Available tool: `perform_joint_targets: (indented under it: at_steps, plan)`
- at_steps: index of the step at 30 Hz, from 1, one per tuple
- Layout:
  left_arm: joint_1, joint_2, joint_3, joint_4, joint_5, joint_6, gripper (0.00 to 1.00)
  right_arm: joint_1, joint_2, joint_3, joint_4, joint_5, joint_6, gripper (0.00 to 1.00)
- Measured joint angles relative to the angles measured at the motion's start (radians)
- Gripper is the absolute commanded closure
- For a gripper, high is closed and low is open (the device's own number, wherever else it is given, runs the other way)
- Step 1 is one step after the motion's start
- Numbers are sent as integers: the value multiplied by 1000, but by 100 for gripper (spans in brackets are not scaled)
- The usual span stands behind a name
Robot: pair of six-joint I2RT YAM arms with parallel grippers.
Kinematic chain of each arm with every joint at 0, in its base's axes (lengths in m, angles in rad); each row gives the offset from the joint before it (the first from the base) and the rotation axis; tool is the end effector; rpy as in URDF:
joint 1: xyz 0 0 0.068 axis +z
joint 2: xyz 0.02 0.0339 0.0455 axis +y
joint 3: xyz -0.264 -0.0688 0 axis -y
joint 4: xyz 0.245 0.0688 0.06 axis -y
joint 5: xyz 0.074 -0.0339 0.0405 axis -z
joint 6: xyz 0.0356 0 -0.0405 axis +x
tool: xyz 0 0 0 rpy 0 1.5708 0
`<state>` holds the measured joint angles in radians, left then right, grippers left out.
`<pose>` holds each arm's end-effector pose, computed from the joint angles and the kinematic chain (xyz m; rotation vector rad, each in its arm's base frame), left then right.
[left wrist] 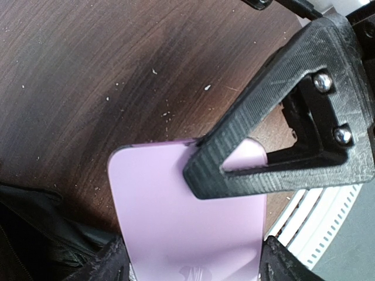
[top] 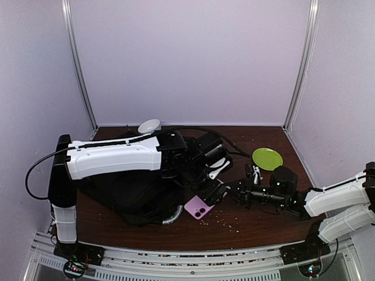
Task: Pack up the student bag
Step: Pick up the personal item from the center of the board.
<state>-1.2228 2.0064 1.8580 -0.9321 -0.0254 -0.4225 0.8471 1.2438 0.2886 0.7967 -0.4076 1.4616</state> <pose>0.1489 -0.4078 0.2793 1.0632 2.5361 -0.4805 0.1424 0.1825 0.1813 0.2933 2.1962 1.8843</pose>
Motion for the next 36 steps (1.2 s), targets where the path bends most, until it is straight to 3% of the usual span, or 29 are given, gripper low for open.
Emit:
perform_joint_targets:
  at_steps: [3,6,10,17,20,23,29,36]
  plan:
    - [0,-3,0,0,0,0,17,0,-16,0,-20,3,-14,100]
    - [-6,-17,3,-14,-21,-1,6,2,-74,24,-120,16,-72,100]
    - [-5,-133,-8,-71,-88,-13,2,1,-143,144,-380,57,-231,100]
    - [1,-505,-121,-64,-192,-99,2,11,-153,383,-686,138,-500,100]
    - [19,-632,-253,-4,-207,-166,2,71,-153,501,-830,262,-676,100]
    - [68,-716,-402,79,-206,-243,2,209,-168,615,-930,464,-913,100]
    - [167,-864,-647,308,-146,-373,2,498,-196,634,-880,906,-1415,100]
    - [171,-892,-724,607,37,-513,2,705,-67,416,-454,1312,-2076,100]
